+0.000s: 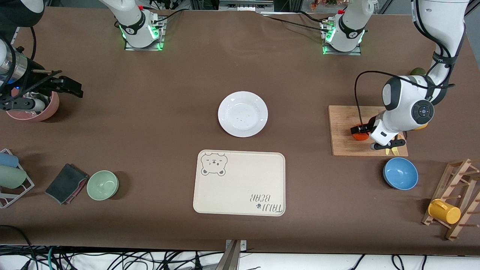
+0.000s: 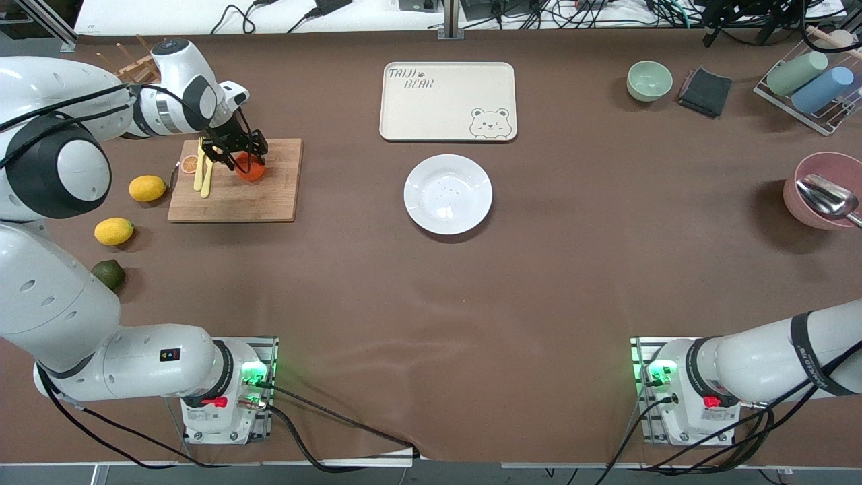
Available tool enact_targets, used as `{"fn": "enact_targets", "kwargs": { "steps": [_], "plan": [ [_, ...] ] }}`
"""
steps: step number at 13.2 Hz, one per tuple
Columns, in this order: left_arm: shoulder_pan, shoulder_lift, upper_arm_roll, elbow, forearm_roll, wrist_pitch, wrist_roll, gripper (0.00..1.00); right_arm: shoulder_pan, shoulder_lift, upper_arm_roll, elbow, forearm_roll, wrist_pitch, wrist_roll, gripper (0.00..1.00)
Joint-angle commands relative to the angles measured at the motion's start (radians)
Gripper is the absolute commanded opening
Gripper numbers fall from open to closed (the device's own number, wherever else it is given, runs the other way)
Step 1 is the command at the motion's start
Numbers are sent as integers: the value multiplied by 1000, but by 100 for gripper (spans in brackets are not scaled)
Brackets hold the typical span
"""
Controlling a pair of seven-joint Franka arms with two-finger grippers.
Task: Place orange and plate with both arms
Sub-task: 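Lower the left gripper and grasp the orange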
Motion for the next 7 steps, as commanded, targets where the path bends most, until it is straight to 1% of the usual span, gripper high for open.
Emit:
{"fn": "enact_targets", "kwargs": {
  "steps": [1,2,3,4,5,6,7],
  "plan": [
    [-5,-55,2,3,23,-49,4,5,-4,2,2,11,14,-9,-5,100],
    [-14,-81,-1,20,17,-72,3,0,-4,2,2,11,14,-9,-5,100],
    [-46,-111,-5,29,12,-93,1,0,-4,2,2,11,14,-9,-5,100],
    [-101,-136,-14,47,9,-95,-7,0,-4,2,2,11,14,-9,-5,100],
    [-147,-141,-43,70,9,-97,-19,0,-4,2,2,11,14,-9,-7,100],
    [-172,-138,-69,80,-10,-97,-51,0,-4,2,2,11,14,-9,-5,100],
    [-233,-130,-74,83,-68,-97,-75,0,-4,2,2,11,14,-9,-5,100]
  ]
}}
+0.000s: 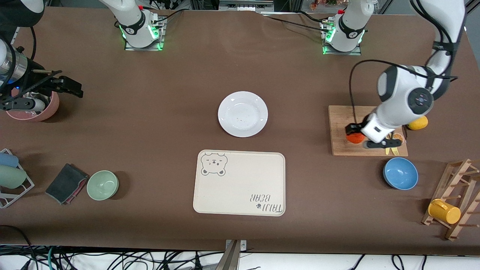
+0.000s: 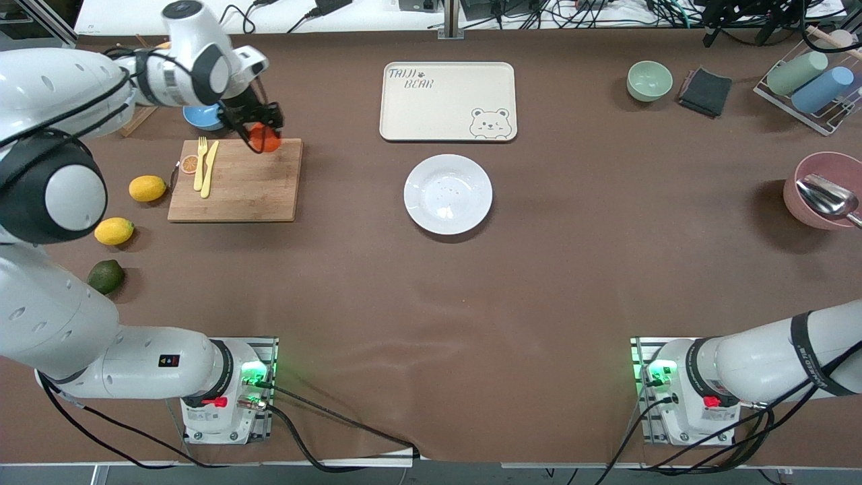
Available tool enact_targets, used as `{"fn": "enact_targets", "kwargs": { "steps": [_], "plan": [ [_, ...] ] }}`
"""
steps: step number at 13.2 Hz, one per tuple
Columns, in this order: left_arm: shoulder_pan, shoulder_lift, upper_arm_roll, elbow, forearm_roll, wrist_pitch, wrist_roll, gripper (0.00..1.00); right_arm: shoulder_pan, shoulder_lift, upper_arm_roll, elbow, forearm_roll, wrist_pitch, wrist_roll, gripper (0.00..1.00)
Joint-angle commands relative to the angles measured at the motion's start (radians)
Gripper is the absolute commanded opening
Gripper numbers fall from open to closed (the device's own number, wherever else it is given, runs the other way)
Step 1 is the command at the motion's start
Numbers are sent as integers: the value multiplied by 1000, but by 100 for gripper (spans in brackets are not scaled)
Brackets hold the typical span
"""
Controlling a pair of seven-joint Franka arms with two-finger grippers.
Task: Place orange and plate with both arms
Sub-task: 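Carry the orange with the left gripper onto the white plate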
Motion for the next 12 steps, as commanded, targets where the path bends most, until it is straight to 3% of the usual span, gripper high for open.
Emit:
{"fn": "enact_targets", "kwargs": {
  "steps": [1,3,6,8,12],
  "plan": [
    [-152,19,-11,23,-133,-6,-50,0,-4,2,2,11,14,-9,-5,100],
    [-274,89,-40,117,-227,-2,-56,0,-4,2,2,11,14,-9,-5,100],
    [-448,221,-43,253,-223,18,-267,0,-4,2,2,11,14,-9,-5,100],
    [-511,290,-43,330,-224,20,-343,0,-4,2,2,11,14,-9,-5,100],
    [-588,399,-38,363,-226,102,-429,4,-4,2,2,11,14,-9,-7,100]
  ]
}}
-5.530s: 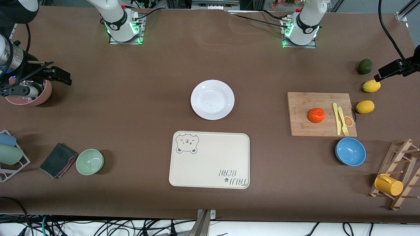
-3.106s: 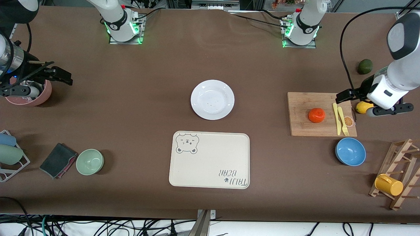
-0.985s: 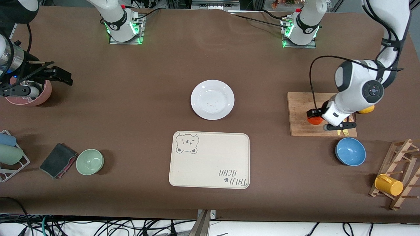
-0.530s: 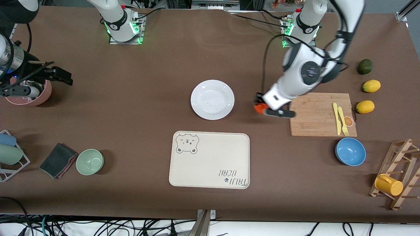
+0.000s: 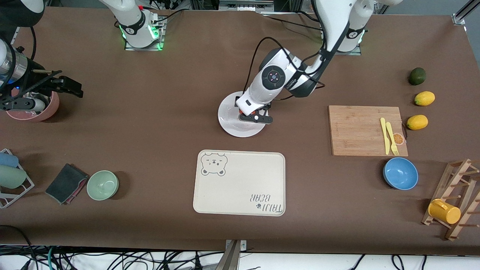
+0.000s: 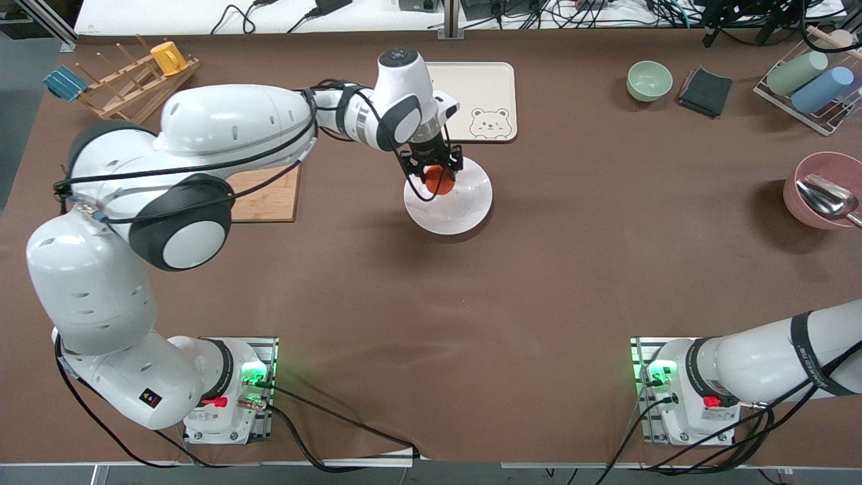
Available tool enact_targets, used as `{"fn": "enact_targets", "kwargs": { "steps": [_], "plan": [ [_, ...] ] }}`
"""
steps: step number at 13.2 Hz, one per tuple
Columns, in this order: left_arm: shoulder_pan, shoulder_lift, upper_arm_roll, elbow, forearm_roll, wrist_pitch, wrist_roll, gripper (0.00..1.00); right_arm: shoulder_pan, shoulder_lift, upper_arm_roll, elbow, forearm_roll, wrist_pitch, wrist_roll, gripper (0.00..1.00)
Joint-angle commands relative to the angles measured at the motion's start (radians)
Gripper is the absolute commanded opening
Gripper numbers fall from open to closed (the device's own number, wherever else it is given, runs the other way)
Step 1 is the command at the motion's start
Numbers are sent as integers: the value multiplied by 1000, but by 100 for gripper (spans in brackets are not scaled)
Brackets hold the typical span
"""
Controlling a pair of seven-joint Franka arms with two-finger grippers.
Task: Place orange and plate with both arms
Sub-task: 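Carry the orange with the left gripper onto the white plate, then open the left gripper while the right gripper reaches toward the plate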
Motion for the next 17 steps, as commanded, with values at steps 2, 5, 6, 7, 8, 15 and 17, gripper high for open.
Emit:
{"fn": "enact_targets", "kwargs": {
  "steps": [2,5,6,7,8,15,17],
  "plan": [
    [-66,107,18,44,-18,87,-71,17,-4,2,2,11,14,-9,-5,100],
    [-70,94,26,38,-20,86,-73,68,-4,2,2,11,14,-9,-7,100],
    [-67,74,28,29,-18,83,-74,100,-4,2,2,11,14,-9,-5,100],
    [-58,43,28,19,-20,63,-81,100,-4,2,2,11,14,-9,-7,100],
    [-26,-3,31,17,-18,17,-85,100,-4,2,2,11,14,-9,-7,100],
    [392,-394,43,-23,29,-354,20,100,-2,7,2,11,14,-10,-5,100],
    [494,-504,47,-23,162,-503,181,100,4,27,3,11,14,-10,-7,100]
  ]
}}
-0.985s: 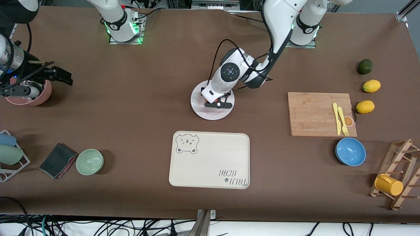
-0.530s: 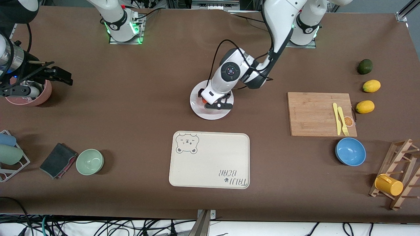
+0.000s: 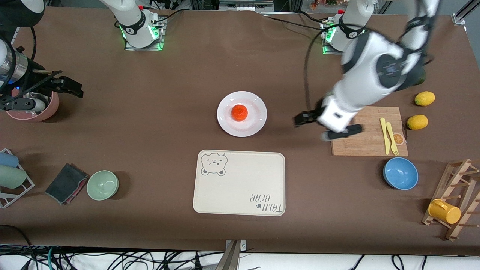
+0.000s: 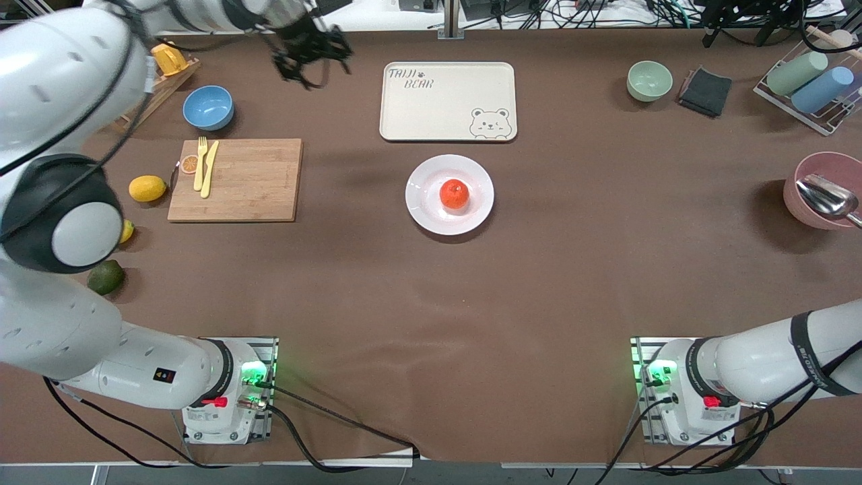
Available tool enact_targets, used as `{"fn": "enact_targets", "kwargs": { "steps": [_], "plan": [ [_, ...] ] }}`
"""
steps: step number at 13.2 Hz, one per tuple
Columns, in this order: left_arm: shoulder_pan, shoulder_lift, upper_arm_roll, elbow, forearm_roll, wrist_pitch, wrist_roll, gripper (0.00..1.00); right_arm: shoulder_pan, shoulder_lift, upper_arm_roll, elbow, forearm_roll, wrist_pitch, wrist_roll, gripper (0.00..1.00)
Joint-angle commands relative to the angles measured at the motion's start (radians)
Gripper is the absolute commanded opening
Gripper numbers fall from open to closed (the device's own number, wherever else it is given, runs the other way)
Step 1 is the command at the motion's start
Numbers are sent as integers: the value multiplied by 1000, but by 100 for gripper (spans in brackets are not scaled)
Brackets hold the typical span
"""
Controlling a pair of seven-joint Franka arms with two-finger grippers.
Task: Place orange and plate with both arms
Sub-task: 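Open the left gripper while the right gripper reaches toward the plate, then grasp the white plate rim with the right gripper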
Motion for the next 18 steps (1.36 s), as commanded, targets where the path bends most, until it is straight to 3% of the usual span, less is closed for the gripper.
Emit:
{"fn": "enact_targets", "kwargs": {
  "steps": [1,2,5,8,11,15,18],
  "plan": [
    [88,-159,35,-50,95,-153,158,100,22,31,3,12,14,-11,-6,100],
    [87,-208,100,-43,99,-216,178,100,35,49,3,12,26,-10,-8,100],
    [91,-290,198,3,164,-302,267,100,43,126,3,10,156,-14,-8,100],
    [94,-293,200,42,186,-348,269,100,48,174,3,-16,269,-19,-6,100],
    [94,-281,200,51,184,-354,272,100,45,180,0,-120,440,18,-20,100],
    [94,-278,200,51,184,-394,272,100,48,155,9,-305,598,186,-57,100],
    [96,-246,205,95,184,-397,269,100,48,154,66,-414,701,306,-127,100]
  ]
}}
